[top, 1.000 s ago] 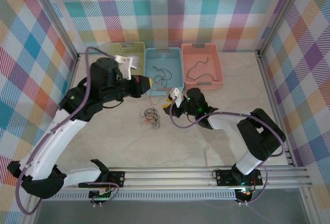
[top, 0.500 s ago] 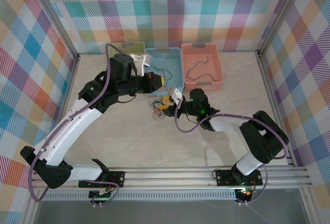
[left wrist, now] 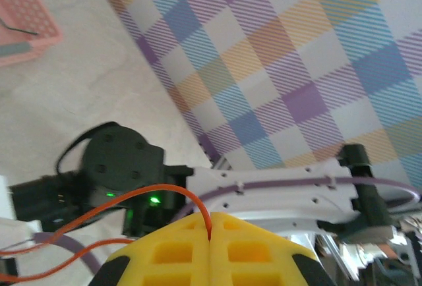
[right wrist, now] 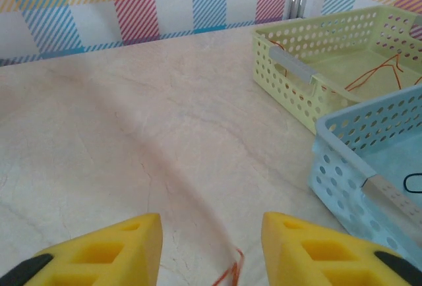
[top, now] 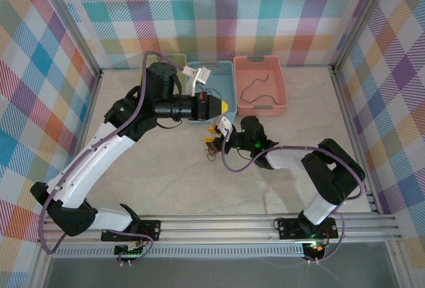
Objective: Untangle the cables
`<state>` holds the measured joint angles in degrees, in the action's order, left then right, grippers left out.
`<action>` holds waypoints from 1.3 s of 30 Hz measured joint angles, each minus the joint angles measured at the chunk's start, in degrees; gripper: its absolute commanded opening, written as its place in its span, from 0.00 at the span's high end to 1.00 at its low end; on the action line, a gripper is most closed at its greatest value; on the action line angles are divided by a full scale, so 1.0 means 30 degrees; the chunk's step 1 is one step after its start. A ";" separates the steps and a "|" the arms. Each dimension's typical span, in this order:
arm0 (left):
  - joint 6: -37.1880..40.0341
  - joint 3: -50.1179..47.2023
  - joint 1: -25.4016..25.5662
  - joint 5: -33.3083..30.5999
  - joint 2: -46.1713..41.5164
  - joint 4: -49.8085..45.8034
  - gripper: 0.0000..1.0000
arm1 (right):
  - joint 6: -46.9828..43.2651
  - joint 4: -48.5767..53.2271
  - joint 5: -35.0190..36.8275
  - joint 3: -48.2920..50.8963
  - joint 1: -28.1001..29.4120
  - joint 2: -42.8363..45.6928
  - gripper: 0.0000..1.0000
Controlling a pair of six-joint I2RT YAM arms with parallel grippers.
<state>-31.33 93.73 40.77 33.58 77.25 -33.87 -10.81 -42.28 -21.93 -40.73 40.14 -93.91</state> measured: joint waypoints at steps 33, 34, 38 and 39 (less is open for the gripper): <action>0.2608 0.7322 0.0022 -0.5901 -0.3876 -0.3985 1.00 | -0.0299 0.6244 0.4692 -0.3235 -0.0007 -0.1362 0.71; 0.2769 0.7322 0.0022 -0.6360 -0.3927 -0.4153 1.00 | -0.0299 0.6601 0.4954 -0.3512 -0.0007 -0.1574 0.72; 0.3424 0.7308 0.0022 -0.8466 -0.4554 -0.4568 1.00 | -0.0262 0.7788 0.6033 -0.4240 -0.0146 -0.2135 0.72; 0.3643 0.7308 0.0022 -0.9005 -0.4816 -0.4685 1.00 | -0.0219 0.8029 0.6200 -0.4313 -0.0168 -0.2164 0.72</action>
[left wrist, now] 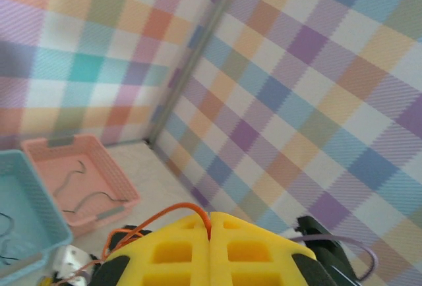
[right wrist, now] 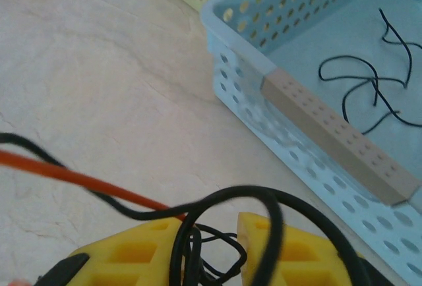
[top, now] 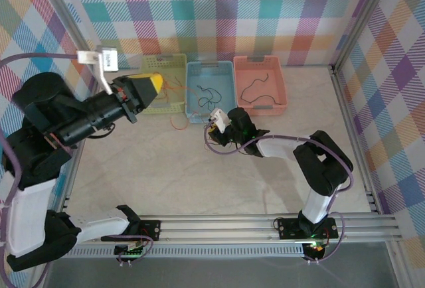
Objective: Untangle the cables
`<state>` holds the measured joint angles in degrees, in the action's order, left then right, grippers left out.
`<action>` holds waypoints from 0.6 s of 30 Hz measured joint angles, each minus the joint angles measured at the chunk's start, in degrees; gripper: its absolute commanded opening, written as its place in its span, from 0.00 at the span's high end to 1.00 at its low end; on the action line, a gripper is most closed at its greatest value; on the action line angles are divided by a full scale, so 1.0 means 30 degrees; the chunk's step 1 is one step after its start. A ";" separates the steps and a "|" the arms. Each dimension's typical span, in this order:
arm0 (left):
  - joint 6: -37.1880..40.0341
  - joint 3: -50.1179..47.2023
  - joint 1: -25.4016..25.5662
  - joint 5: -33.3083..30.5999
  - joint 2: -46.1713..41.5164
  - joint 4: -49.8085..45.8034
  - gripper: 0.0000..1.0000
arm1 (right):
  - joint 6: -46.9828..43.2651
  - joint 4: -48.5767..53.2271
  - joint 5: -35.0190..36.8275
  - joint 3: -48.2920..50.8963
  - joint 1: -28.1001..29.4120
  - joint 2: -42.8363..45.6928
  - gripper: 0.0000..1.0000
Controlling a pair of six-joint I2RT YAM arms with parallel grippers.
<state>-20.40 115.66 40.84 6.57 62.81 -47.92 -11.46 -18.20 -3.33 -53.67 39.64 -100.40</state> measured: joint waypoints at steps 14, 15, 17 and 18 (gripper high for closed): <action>0.2637 -0.0758 0.0000 -0.7548 -0.3439 0.0219 1.00 | 0.0160 0.3453 0.2331 -0.1785 -0.0350 -0.1384 0.69; 0.2761 -0.0758 0.0000 -0.7796 -0.3395 0.0219 1.00 | 0.0168 0.3694 0.2441 -0.1858 -0.0364 -0.1464 0.69; 0.2922 -0.0758 0.0000 -0.8196 -0.3373 0.0211 1.00 | 0.0219 0.4073 0.2594 -0.1953 -0.0437 -0.1574 0.69; 0.3038 -0.0750 0.0000 -0.8451 -0.3373 0.0219 1.00 | 0.0233 0.4291 0.2659 -0.2011 -0.0466 -0.1639 0.68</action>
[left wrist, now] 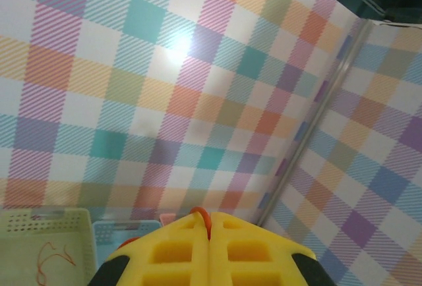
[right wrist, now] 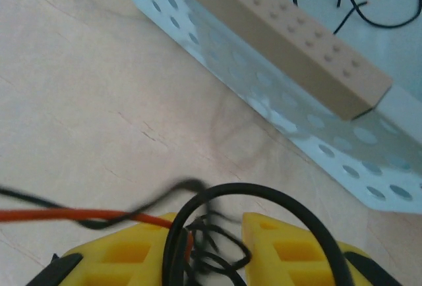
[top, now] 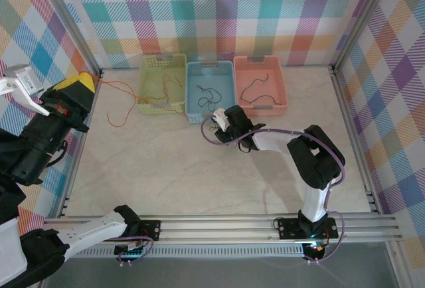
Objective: Untangle the cables
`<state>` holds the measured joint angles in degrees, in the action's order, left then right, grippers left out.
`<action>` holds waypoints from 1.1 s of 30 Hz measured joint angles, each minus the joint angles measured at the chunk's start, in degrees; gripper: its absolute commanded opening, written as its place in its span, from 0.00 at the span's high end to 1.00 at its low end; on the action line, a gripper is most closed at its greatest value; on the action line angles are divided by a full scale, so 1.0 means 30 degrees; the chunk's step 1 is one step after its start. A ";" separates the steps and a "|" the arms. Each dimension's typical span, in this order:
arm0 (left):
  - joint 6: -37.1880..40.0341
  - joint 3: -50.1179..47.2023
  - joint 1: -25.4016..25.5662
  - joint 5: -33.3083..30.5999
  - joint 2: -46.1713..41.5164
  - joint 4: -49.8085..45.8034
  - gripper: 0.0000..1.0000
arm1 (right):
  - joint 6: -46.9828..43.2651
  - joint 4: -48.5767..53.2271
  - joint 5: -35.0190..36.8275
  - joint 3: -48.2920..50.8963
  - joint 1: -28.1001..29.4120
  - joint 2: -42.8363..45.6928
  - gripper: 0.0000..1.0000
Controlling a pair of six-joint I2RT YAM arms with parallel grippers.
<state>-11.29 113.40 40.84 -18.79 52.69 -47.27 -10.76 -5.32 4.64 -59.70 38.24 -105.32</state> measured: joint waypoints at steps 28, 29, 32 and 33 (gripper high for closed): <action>0.1166 -0.0517 0.0000 -0.1938 0.2623 0.0576 1.00 | 0.0867 0.1974 0.1217 -0.0641 -0.0532 -0.0612 0.67; 0.1217 -0.0546 0.0000 -0.1974 0.3184 0.0437 1.00 | 0.0867 0.1974 0.1217 -0.0641 -0.0532 -0.0612 0.67; 0.1545 -0.0525 -0.0160 -0.2222 0.4677 0.0379 1.00 | 0.0874 0.1974 0.1151 -0.0641 -0.0532 -0.0612 0.67; 0.1668 -0.0437 -0.0284 -0.2273 0.5275 0.0328 1.00 | 0.0874 0.1974 0.1115 -0.0641 -0.0532 -0.0612 0.67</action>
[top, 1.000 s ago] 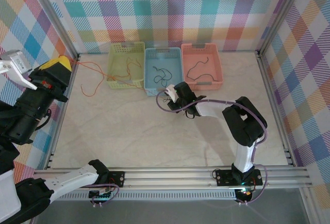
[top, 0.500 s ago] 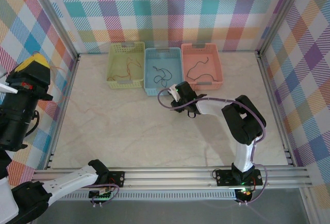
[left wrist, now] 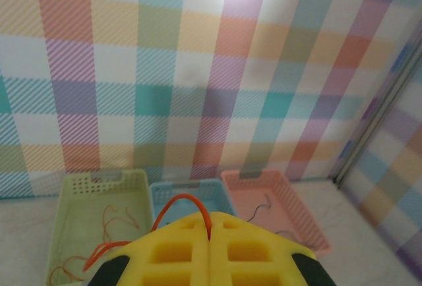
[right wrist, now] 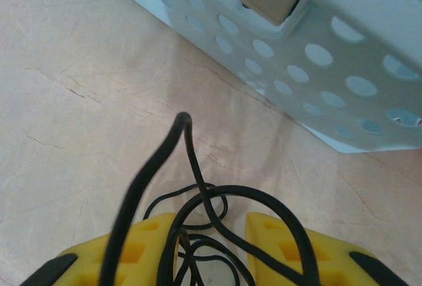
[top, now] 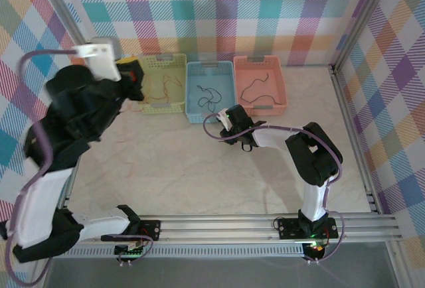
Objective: Untangle the cables
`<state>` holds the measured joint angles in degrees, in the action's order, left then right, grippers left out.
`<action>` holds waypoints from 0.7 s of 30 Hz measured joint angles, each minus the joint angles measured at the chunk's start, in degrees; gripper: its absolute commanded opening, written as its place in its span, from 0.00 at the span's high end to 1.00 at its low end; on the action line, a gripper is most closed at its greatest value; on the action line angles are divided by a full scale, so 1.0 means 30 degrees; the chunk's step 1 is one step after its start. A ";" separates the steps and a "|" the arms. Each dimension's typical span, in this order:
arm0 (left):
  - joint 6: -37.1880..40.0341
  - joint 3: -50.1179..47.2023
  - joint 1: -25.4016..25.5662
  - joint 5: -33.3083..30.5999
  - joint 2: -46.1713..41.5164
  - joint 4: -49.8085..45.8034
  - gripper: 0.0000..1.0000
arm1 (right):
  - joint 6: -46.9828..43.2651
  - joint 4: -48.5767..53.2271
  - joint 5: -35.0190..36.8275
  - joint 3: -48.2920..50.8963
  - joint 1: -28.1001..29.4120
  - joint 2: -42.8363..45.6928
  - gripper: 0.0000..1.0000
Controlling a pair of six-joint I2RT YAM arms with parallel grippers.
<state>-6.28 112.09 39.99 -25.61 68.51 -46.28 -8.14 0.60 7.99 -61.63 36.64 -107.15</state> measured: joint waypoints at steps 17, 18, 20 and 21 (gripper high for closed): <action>-0.1042 1.1278 -0.7701 0.5078 1.0331 -0.0073 1.00 | 0.0066 0.0153 -0.0386 0.0000 0.0000 0.0000 0.67; -0.1093 1.1679 -0.7919 0.5406 1.0695 0.0007 1.00 | 0.0066 0.0153 -0.0386 0.0000 0.0000 0.0000 0.67; -0.1158 1.2160 -0.8364 0.6127 1.1387 0.0262 1.00 | 0.0066 0.0168 -0.0386 0.0000 0.0000 0.0000 0.66; -0.1188 1.2313 -0.8524 0.6426 1.1708 0.0423 1.00 | 0.0066 0.0175 -0.0386 0.0000 0.0000 0.0000 0.67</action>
<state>-9.85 149.03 14.41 -6.33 103.63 -45.01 -7.94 1.13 6.83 -61.63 36.64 -107.15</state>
